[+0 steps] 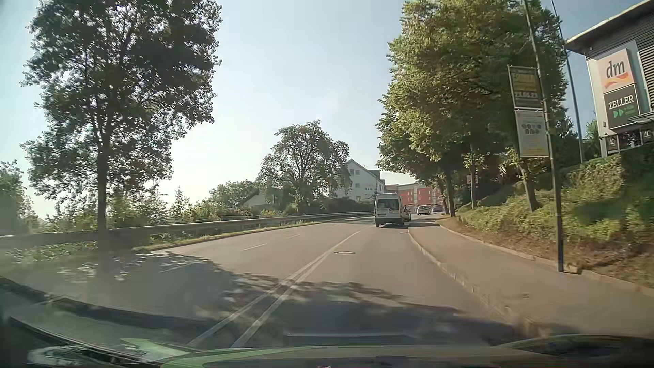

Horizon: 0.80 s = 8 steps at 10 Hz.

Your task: Follow the waypoints while adhering to traffic rules and regulations

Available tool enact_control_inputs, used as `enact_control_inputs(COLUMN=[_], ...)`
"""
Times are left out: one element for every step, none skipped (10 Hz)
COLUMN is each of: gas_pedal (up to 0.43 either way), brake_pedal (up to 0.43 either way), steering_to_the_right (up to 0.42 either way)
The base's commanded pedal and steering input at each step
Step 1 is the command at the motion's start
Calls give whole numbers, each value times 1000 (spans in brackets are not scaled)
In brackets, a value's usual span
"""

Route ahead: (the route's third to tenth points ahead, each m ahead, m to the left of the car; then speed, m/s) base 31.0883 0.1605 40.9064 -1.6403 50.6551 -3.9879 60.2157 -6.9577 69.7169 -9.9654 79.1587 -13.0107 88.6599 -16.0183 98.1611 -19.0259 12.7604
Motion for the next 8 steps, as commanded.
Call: enact_control_inputs(gas_pedal=[98,87,87,20,0,0,0,0], brake_pedal=[0,0,0,0,0,0,0,0], steering_to_the_right=[25,25,25,26,26,26,26,26])
